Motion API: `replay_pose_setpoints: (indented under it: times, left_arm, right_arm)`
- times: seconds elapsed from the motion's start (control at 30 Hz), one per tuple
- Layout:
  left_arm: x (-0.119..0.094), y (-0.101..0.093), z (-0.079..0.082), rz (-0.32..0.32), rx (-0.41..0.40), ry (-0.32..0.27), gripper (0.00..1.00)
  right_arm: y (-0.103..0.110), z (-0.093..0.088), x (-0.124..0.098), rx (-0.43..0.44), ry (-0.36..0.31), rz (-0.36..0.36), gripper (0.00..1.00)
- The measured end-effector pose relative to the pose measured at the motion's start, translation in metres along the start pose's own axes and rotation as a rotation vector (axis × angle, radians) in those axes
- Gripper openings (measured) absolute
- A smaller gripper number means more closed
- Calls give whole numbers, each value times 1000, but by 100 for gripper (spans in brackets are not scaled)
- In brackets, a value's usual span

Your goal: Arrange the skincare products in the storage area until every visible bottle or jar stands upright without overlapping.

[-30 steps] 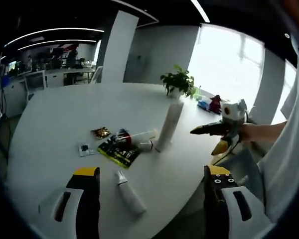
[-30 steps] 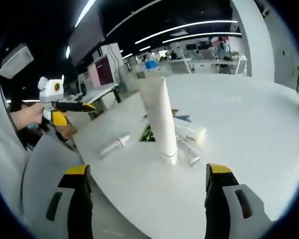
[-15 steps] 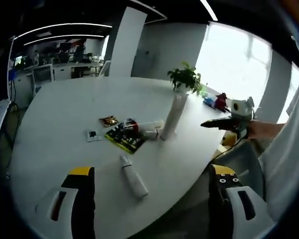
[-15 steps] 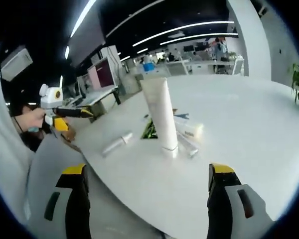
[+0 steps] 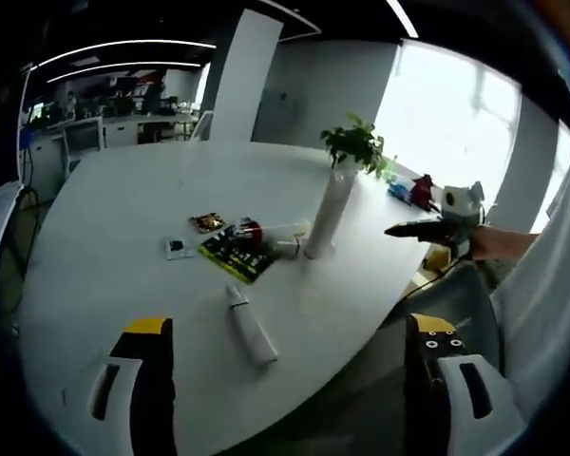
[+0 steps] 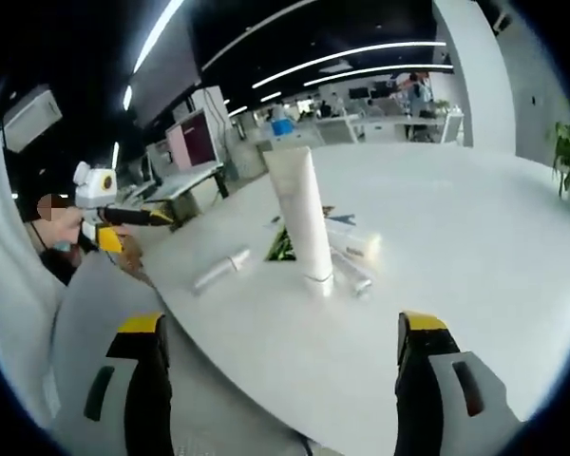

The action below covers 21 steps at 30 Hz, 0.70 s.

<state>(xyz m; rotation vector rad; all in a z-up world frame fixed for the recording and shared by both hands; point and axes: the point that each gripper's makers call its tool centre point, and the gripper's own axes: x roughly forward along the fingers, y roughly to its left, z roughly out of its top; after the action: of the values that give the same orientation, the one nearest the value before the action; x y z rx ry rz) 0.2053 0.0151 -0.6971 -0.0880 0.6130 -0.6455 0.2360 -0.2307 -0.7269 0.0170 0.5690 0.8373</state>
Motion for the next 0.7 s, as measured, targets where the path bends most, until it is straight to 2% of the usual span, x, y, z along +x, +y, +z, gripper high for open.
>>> replay_pose_setpoints:
  times: [0.3,0.57,0.7]
  left_arm:
    - [1,-3,-5,3,-2,10,92]
    - [3,-2,-3,9,-8,3,91]
    - [8,-3,-1,7,-14,1,90]
  right_arm:
    - [-3,-2,0,-4,18,0,99]
    - [-2,-6,4,-8,37,3,99]
    - [-12,-3,4,-18,51,-4,99]
